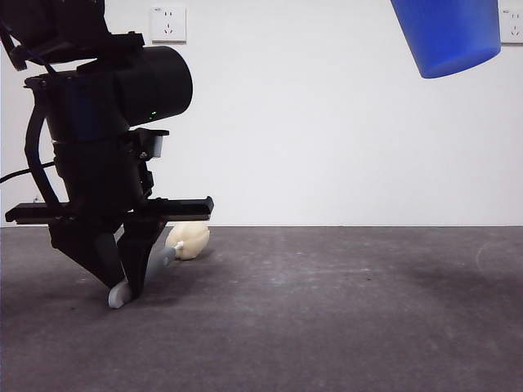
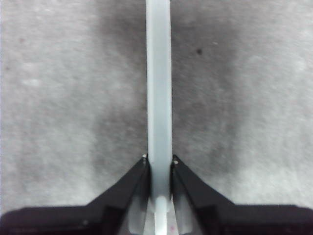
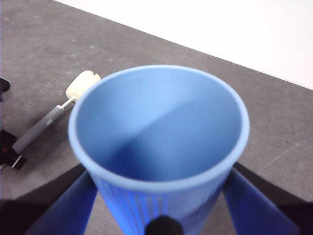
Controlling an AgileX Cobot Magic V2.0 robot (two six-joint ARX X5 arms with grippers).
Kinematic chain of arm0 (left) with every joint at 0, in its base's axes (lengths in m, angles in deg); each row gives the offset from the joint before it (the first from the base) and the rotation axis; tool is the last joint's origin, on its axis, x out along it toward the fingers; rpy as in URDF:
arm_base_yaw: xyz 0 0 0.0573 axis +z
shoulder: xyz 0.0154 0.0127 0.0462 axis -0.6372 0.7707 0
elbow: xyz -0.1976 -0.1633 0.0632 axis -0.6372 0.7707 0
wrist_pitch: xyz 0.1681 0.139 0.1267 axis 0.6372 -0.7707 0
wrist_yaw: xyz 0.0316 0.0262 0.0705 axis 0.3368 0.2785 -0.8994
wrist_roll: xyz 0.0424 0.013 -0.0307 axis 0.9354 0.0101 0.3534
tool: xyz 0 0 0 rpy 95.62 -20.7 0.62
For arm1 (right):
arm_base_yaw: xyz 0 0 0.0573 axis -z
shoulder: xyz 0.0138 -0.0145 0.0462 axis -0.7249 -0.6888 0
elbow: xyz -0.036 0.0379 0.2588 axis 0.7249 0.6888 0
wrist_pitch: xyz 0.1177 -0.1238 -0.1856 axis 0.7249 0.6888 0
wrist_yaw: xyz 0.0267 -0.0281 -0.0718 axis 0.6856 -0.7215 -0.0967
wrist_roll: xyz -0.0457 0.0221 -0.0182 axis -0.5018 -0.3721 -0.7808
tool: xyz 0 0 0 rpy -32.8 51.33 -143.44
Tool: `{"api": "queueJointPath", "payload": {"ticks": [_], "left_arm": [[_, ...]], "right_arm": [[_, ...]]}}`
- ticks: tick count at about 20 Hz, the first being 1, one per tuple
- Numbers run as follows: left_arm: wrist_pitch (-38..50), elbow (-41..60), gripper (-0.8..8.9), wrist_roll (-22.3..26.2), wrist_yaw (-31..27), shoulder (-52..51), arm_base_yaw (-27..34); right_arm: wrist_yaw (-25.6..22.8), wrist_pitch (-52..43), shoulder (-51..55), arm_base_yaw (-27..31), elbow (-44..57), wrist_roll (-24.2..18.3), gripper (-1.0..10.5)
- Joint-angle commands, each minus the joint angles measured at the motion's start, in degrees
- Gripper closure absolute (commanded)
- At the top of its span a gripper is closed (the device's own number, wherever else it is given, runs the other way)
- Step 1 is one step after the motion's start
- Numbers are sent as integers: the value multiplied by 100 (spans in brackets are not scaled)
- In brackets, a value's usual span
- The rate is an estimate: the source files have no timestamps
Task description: Pick up the cup brush,pick up the cup,insert the brush into the cup,clean the cup,put the cup brush back,put the cup back to the fixed position on the table
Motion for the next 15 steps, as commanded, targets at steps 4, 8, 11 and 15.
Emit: {"api": "queueJointPath", "payload": {"ticks": [4,8,11,15], "left_arm": [[-142,31,485,-9,20,76,-39],[-461,28,485,116,15,-28,-37],[-570,28,485,492,-11,-531,-37],[-905,26,485,1056,96,-1801,-39]], "right_arm": [[177,-70,7,-2,11,232,962],[297,-118,-76,0,13,448,962],[343,-509,-396,61,28,520,962],[1104,-1779,-1029,704,597,570,962]]}}
